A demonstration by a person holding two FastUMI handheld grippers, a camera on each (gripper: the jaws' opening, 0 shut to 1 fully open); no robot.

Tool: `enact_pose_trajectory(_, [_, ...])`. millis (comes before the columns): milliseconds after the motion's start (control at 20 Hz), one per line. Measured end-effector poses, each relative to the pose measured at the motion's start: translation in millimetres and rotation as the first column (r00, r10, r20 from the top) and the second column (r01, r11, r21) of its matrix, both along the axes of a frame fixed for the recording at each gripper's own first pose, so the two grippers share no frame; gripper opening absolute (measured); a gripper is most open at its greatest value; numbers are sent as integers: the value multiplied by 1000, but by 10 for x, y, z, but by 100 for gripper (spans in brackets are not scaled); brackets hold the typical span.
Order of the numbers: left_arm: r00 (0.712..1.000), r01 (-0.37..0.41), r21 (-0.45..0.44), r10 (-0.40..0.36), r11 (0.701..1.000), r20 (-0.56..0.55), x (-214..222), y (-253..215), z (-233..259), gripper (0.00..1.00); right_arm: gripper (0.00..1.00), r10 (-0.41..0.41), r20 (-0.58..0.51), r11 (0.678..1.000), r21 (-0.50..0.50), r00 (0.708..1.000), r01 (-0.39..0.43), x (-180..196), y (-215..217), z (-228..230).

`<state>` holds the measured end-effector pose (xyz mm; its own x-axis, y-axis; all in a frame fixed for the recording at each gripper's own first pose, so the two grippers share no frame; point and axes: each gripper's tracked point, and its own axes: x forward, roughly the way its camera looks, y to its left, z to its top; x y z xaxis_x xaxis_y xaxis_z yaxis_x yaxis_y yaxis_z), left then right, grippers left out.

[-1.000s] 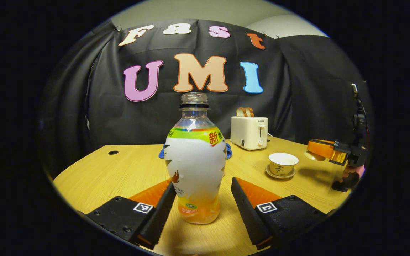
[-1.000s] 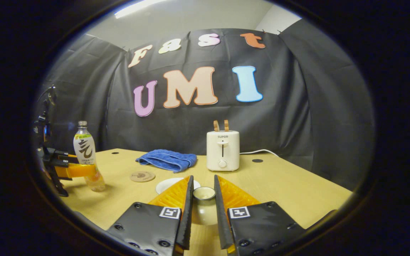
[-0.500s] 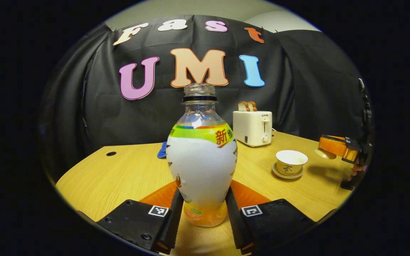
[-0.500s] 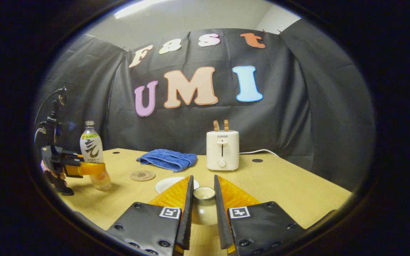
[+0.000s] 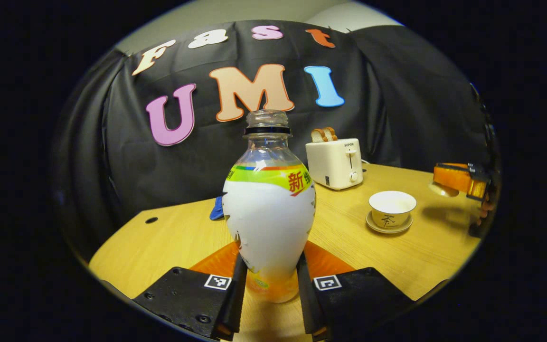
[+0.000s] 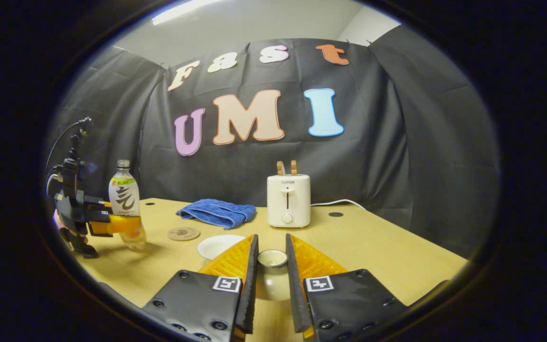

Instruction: Open the teacup lid with one hand, grasp the water bottle and pour water into the teacup with the other hand; after pouring, place the water bottle on the coaster and then close the teacup lid.

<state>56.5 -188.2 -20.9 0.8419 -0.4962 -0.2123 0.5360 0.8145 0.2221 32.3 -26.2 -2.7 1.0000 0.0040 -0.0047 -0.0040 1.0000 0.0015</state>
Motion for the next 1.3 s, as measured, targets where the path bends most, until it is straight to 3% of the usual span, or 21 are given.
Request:
enact_pose_trajectory(200, [997,5,235,-23,972,74,132,-109,16,48,36,-12,0,1000,0,1000,12,-5,-56,10])
enact_pose_trajectory(350, [986,-9,406,-60,914,156,236,-184,71,48,35,-18,0,1000,0,1000,18,-3,-96,2])
enact_pose_trajectory(550, [966,23,582,-169,813,198,300,-365,64,48,35,-37,0,999,0,999,37,0,-182,8])
enact_pose_trajectory(700, [952,38,691,-238,722,195,343,-475,2,48,35,-46,0,999,-1,999,46,10,-230,7])
enact_pose_trajectory(1000, [919,26,867,-353,497,175,351,-544,-94,49,35,-69,0,998,-1,998,69,19,-343,15])
enact_pose_trajectory(1300, [892,-20,945,-420,328,165,433,-587,-19,50,35,-68,0,998,-2,998,68,31,-355,13])
